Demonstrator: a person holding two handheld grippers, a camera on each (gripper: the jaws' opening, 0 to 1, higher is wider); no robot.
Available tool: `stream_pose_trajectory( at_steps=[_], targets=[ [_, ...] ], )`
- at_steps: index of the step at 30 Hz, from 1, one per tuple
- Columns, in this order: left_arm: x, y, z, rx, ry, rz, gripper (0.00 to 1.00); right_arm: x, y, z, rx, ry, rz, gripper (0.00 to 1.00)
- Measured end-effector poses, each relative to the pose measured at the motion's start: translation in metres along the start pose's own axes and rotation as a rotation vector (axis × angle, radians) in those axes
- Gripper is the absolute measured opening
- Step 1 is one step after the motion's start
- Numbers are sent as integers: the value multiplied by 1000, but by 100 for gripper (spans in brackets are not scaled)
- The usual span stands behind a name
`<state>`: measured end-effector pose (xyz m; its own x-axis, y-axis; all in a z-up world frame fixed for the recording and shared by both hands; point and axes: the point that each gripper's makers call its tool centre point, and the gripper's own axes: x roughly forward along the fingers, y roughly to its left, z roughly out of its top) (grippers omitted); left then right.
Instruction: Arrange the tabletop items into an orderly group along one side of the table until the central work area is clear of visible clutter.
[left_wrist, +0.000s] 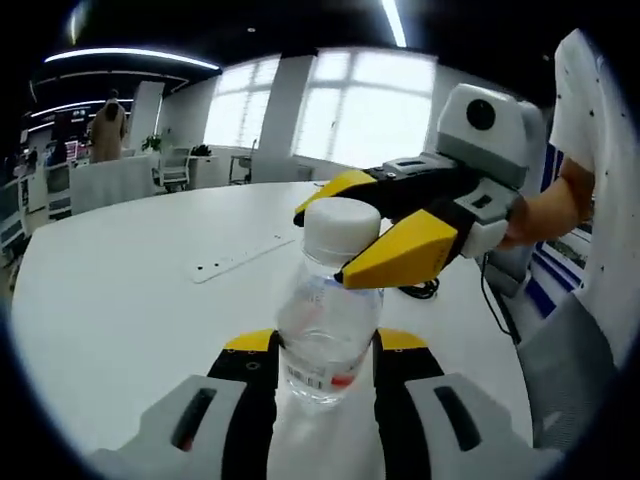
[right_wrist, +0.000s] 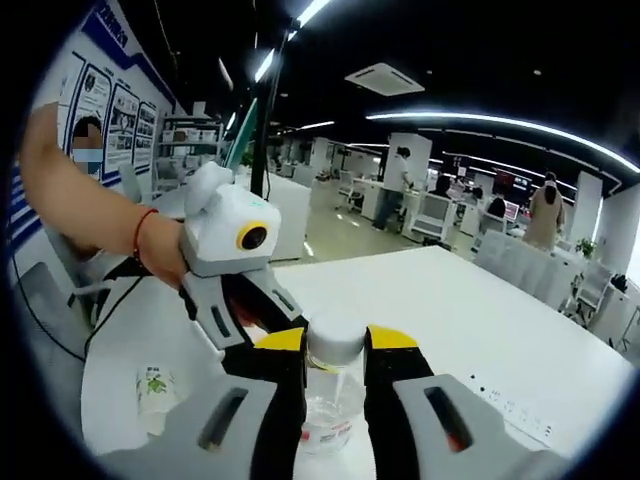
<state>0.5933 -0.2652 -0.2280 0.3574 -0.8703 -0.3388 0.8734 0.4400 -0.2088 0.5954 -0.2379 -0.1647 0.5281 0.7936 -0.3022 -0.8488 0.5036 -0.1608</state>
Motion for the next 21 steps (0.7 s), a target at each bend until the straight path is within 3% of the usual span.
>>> stream_pose_trajectory(
  at_steps=[9, 21],
  targets=[
    [6, 8, 1, 40, 19, -12, 36, 3, -13, -4, 6, -20, -67, 19],
    [5, 19, -6, 55, 38, -11, 36, 13, -16, -9, 16, -25, -105, 19]
  ],
)
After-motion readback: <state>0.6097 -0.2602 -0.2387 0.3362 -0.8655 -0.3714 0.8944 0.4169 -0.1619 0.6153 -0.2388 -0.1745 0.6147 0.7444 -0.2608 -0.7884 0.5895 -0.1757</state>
